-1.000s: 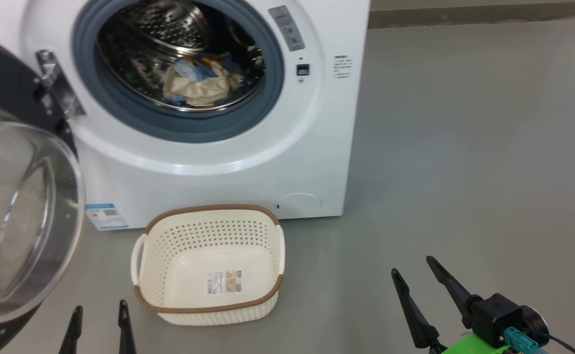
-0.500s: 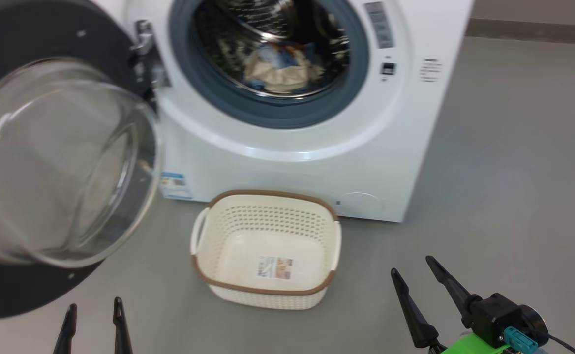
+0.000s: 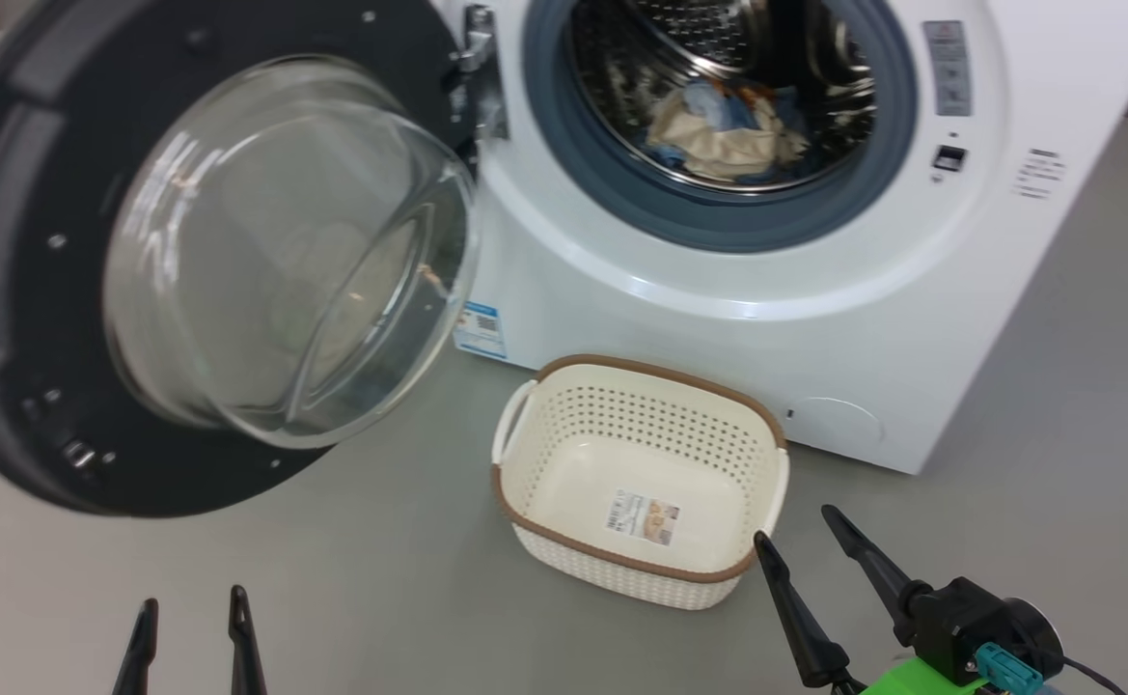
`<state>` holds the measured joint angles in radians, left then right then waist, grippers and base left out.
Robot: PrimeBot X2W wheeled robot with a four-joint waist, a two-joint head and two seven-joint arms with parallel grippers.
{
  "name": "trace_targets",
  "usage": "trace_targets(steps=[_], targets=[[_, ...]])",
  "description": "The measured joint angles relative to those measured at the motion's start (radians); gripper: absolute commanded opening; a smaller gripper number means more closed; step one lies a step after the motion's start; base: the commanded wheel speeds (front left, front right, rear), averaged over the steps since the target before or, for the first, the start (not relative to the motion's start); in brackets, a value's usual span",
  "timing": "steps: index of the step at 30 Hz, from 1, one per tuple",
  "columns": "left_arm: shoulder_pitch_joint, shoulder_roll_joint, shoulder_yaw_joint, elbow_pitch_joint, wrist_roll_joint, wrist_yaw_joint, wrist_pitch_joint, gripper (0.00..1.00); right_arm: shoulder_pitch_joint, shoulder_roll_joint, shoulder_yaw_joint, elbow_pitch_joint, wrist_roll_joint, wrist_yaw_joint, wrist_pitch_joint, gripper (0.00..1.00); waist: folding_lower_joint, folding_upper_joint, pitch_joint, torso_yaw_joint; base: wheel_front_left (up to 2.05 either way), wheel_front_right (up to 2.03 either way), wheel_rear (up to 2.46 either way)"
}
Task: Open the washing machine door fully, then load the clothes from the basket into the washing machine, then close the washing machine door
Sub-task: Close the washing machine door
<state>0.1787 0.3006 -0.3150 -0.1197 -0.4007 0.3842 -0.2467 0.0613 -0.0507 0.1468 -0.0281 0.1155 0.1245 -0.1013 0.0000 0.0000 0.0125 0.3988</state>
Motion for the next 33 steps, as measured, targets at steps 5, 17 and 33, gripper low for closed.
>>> trace_targets(steps=[5,17,33], targets=[[0.000,-0.001,-0.002,0.003,0.000,0.000,0.000,1.00,0.000,0.000,0.007,0.005,0.000,0.000,0.000,1.00,0.0001,0.0000,-0.005,0.044,0.00,0.00,0.00],[0.000,-0.001,-0.004,0.007,-0.007,-0.001,-0.001,1.00,0.000,0.000,0.018,0.008,0.000,0.000,0.000,1.00,0.0000,0.0000,-0.017,0.084,0.00,0.00,0.00],[0.000,0.003,-0.009,0.007,-0.012,-0.003,-0.001,0.00,0.001,0.000,0.023,0.012,0.000,0.000,0.000,1.00,0.0001,0.0000,-0.018,0.085,0.00,0.00,0.00]])
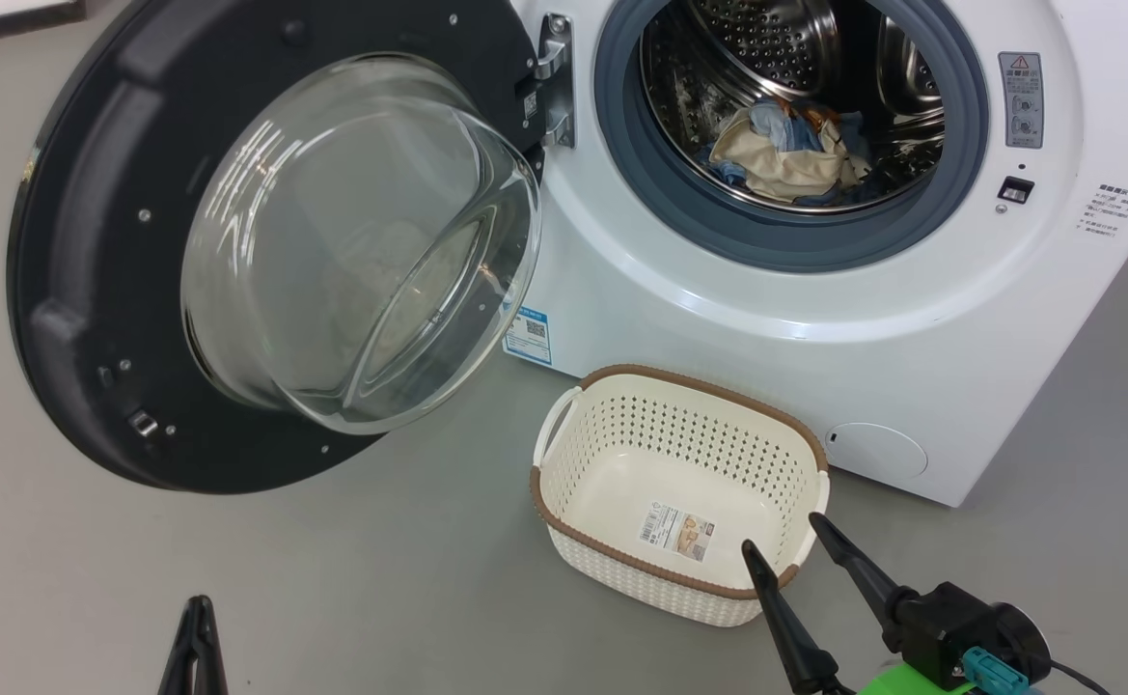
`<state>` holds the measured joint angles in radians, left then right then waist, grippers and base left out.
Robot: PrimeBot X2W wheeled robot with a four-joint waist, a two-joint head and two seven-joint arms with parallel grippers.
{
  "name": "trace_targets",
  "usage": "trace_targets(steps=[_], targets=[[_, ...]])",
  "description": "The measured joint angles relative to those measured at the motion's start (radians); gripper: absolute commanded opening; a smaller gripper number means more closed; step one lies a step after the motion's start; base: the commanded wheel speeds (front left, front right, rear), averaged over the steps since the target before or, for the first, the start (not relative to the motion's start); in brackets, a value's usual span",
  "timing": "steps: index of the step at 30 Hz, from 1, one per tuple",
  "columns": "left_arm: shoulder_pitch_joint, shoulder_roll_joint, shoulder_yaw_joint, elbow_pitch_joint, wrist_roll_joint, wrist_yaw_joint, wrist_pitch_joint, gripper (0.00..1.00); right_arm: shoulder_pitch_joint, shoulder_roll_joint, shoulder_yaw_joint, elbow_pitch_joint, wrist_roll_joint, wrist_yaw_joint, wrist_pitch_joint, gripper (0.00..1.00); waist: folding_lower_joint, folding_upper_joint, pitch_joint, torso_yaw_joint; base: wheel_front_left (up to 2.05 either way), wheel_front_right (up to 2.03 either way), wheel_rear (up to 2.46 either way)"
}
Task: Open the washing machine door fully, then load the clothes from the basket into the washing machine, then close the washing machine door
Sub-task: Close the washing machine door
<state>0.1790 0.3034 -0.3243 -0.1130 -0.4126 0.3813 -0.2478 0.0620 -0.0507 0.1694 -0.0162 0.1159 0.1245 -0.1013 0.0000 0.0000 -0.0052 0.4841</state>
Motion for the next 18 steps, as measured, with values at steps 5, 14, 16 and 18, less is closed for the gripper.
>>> trace_targets(steps=[5,14,16,18], targets=[[0.000,0.000,-0.001,-0.002,-0.005,-0.009,0.000,0.00,0.000,0.000,-0.001,0.001,0.000,0.000,0.000,1.00,0.0000,0.0000,0.000,0.000,0.00,0.00,0.00],[0.003,-0.124,0.104,-0.072,-0.396,-0.244,-0.002,0.00,0.000,0.000,-0.002,0.000,0.000,0.000,0.000,1.00,0.0000,0.0000,0.005,0.003,0.00,0.00,0.00],[0.004,-0.174,0.177,-0.087,-0.570,-0.337,-0.002,0.00,0.000,0.000,-0.005,-0.002,0.000,0.000,0.000,1.00,0.0000,0.0000,0.009,0.004,0.00,0.00,0.00],[0.004,-0.207,0.219,-0.099,-0.709,-0.398,-0.002,0.00,0.000,0.000,-0.007,-0.003,0.000,0.000,0.002,1.00,0.0000,0.0000,0.012,0.004,0.00,0.00,0.00]])
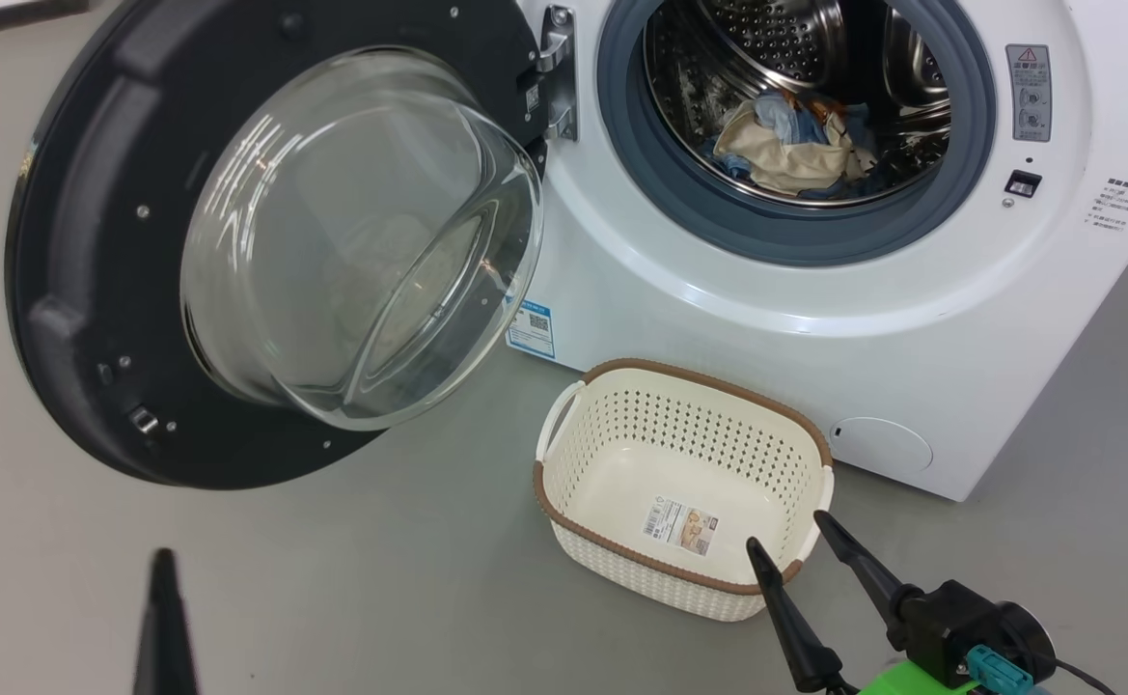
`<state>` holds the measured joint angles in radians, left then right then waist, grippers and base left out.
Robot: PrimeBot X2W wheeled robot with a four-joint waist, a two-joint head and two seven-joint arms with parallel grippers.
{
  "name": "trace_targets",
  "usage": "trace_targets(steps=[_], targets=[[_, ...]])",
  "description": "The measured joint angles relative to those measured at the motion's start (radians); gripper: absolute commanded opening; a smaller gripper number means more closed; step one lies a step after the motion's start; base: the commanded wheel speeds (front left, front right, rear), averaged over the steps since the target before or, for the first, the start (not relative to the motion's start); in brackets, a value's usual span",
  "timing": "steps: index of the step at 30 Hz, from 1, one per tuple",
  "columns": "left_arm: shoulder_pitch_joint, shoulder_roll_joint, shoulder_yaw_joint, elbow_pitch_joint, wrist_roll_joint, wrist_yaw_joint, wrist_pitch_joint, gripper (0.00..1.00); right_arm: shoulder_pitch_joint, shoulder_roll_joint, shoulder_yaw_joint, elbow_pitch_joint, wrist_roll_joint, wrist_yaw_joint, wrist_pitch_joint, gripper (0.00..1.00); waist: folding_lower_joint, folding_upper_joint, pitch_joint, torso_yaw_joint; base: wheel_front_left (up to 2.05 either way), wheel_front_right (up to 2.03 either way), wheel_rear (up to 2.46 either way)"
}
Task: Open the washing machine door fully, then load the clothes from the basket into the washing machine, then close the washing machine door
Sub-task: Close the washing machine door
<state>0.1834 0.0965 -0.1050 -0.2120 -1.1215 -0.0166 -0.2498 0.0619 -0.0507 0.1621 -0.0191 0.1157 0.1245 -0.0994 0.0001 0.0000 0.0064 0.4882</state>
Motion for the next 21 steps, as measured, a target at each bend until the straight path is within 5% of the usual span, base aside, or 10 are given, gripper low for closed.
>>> trace_targets(steps=[3,9,21], targets=[[0.000,-0.022,0.055,-0.020,-0.214,-0.054,0.004,0.00,0.000,0.000,-0.003,-0.003,0.000,0.000,0.002,1.00,-0.0001,0.0000,0.003,0.000,0.00,0.00,0.00],[-0.042,-0.021,0.187,-0.049,-0.476,-0.086,0.047,0.00,0.000,0.000,-0.007,-0.015,0.000,0.000,0.010,1.00,-0.0001,0.0001,0.016,0.004,0.00,0.00,0.00],[-0.350,0.172,0.404,0.156,-0.641,-0.081,0.109,0.00,-0.001,-0.015,-0.013,-0.046,-0.011,0.000,0.029,1.00,0.0000,0.0000,0.055,0.012,0.00,0.00,0.00]])
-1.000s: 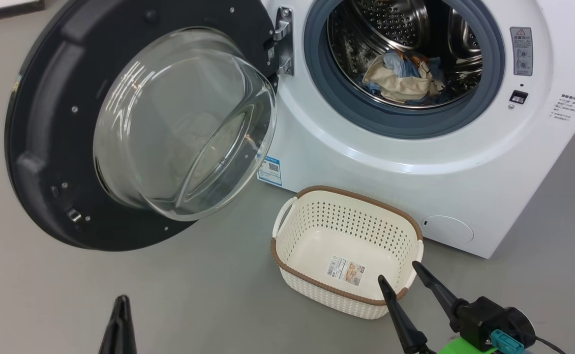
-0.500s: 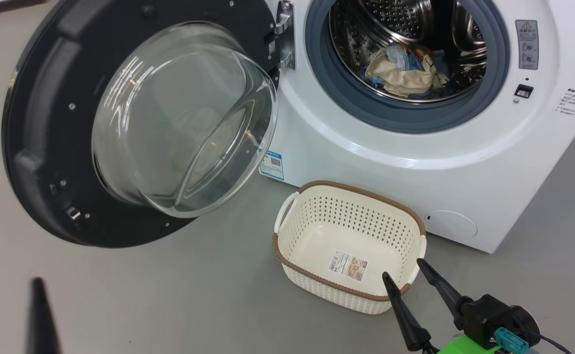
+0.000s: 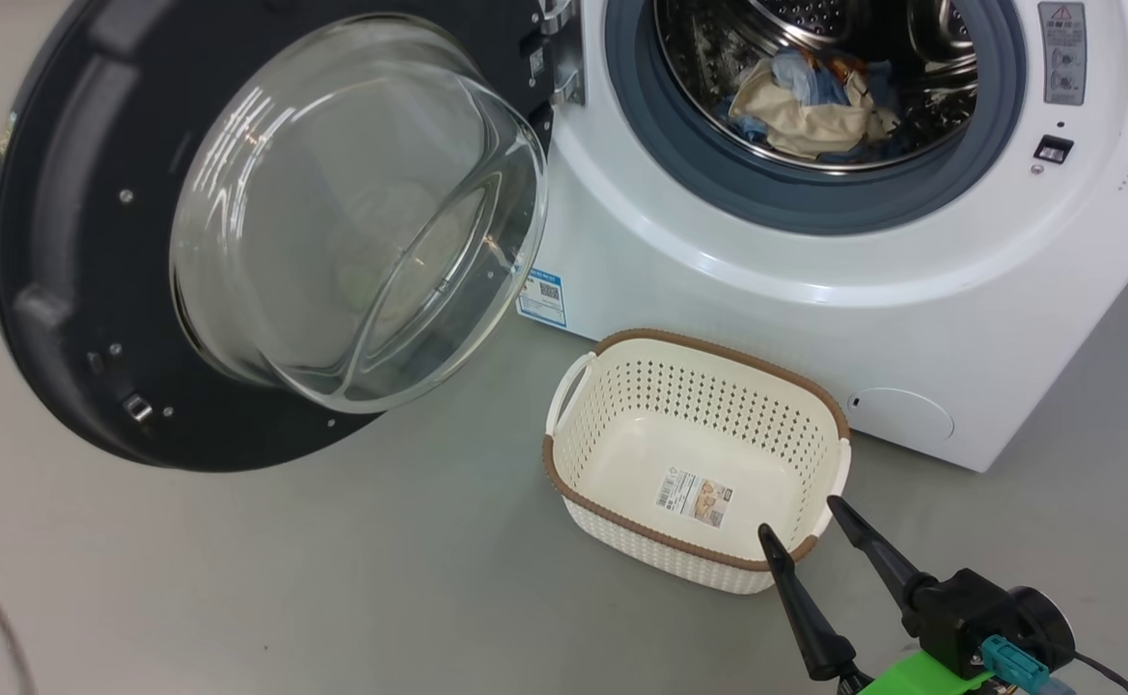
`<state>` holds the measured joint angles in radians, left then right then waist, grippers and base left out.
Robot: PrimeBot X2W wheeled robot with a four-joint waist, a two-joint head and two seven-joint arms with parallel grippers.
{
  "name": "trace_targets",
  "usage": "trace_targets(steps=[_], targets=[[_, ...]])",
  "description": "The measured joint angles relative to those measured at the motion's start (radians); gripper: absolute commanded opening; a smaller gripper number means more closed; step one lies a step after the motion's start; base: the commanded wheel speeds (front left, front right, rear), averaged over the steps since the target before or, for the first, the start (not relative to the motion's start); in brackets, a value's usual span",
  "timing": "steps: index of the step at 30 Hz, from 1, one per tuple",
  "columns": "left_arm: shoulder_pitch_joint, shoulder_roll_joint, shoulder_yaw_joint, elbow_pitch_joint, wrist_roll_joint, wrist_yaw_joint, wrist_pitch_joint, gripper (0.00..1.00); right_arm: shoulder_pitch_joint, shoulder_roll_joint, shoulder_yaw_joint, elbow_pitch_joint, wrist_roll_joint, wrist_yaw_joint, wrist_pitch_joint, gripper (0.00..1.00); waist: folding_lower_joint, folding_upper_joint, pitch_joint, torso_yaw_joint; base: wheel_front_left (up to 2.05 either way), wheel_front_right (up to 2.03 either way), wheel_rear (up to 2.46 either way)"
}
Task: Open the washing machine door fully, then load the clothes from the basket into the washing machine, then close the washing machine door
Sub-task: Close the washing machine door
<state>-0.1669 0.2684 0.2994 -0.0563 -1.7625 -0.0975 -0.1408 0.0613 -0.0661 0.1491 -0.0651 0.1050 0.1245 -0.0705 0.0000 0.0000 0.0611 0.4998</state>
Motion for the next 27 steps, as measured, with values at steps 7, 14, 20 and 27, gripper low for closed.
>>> trace_targets(steps=[7,14,20,27], targets=[[-0.212,0.151,0.050,0.288,-0.073,0.072,0.088,0.00,-0.007,-0.021,0.009,-0.011,0.000,0.000,0.008,1.00,0.0000,0.0000,0.027,-0.019,0.00,0.00,0.00],[-0.337,0.218,0.006,0.497,-0.078,0.119,0.166,0.00,-0.026,-0.033,0.017,-0.016,0.000,0.000,0.014,1.00,0.0000,0.0000,0.048,-0.048,0.00,0.00,0.00],[-0.412,0.259,-0.050,0.627,-0.049,0.146,0.222,0.00,-0.034,-0.041,0.030,-0.017,0.003,0.000,0.018,1.00,-0.0001,0.0000,0.065,-0.070,0.00,0.00,0.00],[-0.457,0.268,-0.138,0.706,-0.016,0.147,0.317,0.00,-0.049,-0.051,0.033,-0.018,0.003,0.000,0.018,1.00,0.0000,0.0000,0.081,-0.096,0.00,0.00,0.00]])
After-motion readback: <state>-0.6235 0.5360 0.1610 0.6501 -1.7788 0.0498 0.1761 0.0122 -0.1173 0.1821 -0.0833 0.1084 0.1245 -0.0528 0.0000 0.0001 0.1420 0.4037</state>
